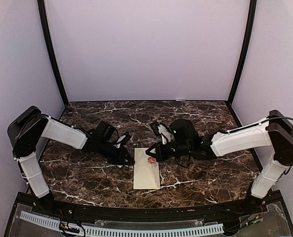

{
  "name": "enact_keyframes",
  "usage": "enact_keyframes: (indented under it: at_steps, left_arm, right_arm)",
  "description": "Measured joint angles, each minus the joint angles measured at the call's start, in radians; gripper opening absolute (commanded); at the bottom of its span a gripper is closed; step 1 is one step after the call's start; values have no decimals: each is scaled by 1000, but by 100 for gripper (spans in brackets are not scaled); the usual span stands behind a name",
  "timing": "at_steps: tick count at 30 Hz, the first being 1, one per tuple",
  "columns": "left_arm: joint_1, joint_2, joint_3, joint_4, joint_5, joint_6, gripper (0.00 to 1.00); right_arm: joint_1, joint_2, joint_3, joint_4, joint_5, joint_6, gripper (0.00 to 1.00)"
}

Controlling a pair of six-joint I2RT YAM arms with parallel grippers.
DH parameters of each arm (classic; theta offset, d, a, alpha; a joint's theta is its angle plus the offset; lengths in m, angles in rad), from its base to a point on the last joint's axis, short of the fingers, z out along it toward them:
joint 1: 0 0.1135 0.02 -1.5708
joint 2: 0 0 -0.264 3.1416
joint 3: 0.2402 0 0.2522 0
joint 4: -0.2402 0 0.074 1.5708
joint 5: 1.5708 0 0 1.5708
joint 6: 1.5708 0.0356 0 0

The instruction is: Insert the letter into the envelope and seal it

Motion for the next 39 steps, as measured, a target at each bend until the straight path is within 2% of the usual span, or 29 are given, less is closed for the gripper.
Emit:
enact_keyframes:
  at_steps: [39]
  left_arm:
    - [0, 7, 5, -10, 4, 8, 15]
  right_arm:
    - [-5, 70, -31, -43, 97, 36, 0]
